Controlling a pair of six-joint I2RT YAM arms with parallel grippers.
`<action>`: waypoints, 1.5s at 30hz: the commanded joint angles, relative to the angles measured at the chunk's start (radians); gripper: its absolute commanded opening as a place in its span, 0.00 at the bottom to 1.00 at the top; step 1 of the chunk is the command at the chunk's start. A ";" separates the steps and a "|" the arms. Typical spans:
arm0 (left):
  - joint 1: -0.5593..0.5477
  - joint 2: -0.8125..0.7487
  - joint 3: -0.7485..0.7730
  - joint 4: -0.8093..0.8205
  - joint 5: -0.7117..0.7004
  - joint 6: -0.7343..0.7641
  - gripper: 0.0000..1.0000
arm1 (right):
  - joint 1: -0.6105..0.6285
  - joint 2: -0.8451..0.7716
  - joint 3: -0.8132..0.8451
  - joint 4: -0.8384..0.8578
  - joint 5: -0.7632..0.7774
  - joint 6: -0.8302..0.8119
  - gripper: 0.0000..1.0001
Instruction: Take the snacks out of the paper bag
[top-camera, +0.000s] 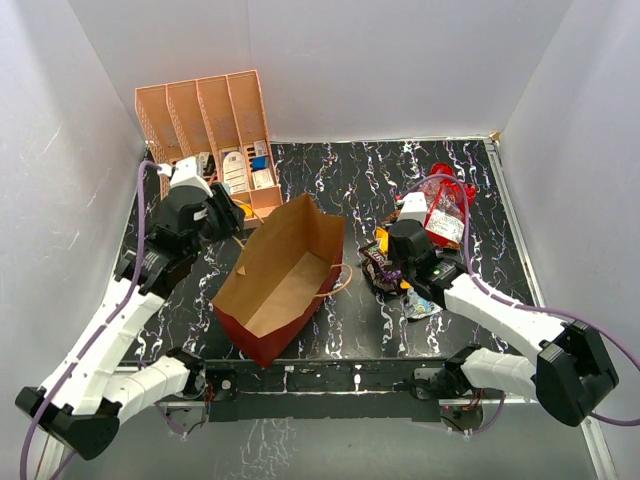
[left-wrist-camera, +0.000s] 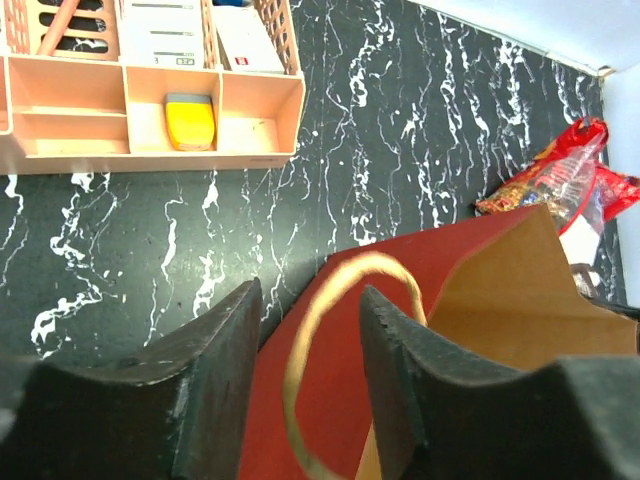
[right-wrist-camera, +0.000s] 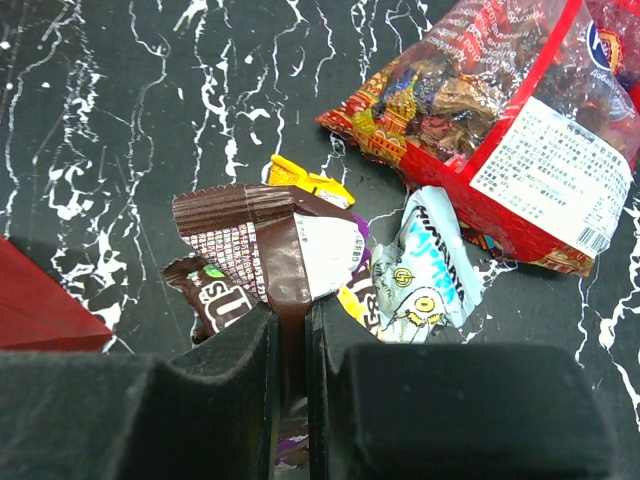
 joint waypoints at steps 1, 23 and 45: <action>0.004 -0.118 -0.002 -0.047 0.003 -0.037 0.50 | -0.037 0.030 0.066 0.015 -0.036 0.004 0.11; 0.003 -0.228 0.263 -0.219 0.134 -0.067 0.98 | -0.058 -0.043 0.412 -0.386 -0.330 0.060 0.98; 0.003 -0.329 0.439 -0.096 0.158 -0.043 0.98 | -0.058 -0.565 0.761 -0.228 -0.261 0.117 0.98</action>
